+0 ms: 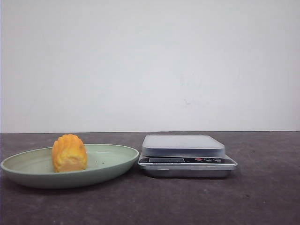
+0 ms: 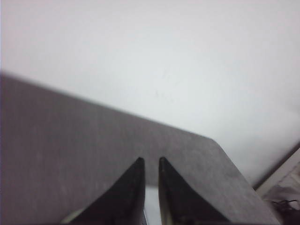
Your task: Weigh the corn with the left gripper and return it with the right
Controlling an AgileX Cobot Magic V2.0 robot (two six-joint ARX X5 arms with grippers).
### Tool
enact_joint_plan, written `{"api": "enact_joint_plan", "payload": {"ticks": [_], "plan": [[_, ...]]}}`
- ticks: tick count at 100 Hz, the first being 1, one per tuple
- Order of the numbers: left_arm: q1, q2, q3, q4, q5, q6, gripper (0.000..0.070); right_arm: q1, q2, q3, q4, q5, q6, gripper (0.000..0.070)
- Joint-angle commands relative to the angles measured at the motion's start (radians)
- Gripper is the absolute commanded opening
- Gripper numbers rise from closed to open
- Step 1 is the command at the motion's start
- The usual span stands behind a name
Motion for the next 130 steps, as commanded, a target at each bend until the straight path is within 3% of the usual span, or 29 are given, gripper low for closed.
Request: {"api": "enact_joint_plan", "payload": {"ticks": [1, 14, 21, 26, 32, 36, 39, 72, 89, 103, 130], "plan": [[0.0, 0.042, 0.066, -0.035, 0.005, 0.092, 0.0013, 0.0, 0.029, 0.036, 0.005, 0.004, -0.018, 0.0004], [0.0, 0.098, 0.117, -0.083, 0.002, 0.095, 0.0044, 0.0, 0.045, 0.041, 0.026, -0.005, -0.011, 0.0006], [0.0, 0.102, 0.117, -0.09, 0.002, 0.095, 0.0176, 0.0, 0.051, 0.041, 0.025, -0.009, 0.001, 0.0036], [0.0, 0.103, 0.117, -0.1, 0.002, 0.095, 0.0342, 0.0, 0.051, 0.041, 0.025, -0.009, 0.012, 0.0183], [0.0, 0.103, 0.117, -0.11, 0.002, 0.095, 0.054, 0.0, 0.051, 0.041, 0.025, -0.008, 0.016, 0.0464], [0.0, 0.103, 0.117, -0.112, 0.002, 0.095, 0.061, 0.0, 0.051, 0.041, 0.025, -0.008, 0.016, 0.0633], [0.0, 0.103, 0.117, -0.114, 0.002, 0.095, 0.0621, 0.0, 0.051, 0.041, 0.025, -0.008, 0.016, 0.07], [-0.037, 0.188, 0.117, -0.304, -0.001, 0.113, 0.0614, 0.0, 0.069, 0.04, 0.014, -0.008, 0.016, 0.07], [-0.116, 0.357, 0.117, -0.423, -0.065, 0.129, 0.0591, 0.0, 0.118, 0.04, -0.002, -0.008, 0.043, 0.07], [-0.186, 0.517, 0.117, -0.38, -0.083, 0.114, 0.059, 0.0, 0.178, 0.04, -0.013, -0.008, 0.07, 0.07], [-0.315, 0.846, 0.117, -0.174, -0.124, 0.062, 0.0589, 0.001, 0.301, 0.04, -0.053, -0.009, 0.068, 0.07]]}}
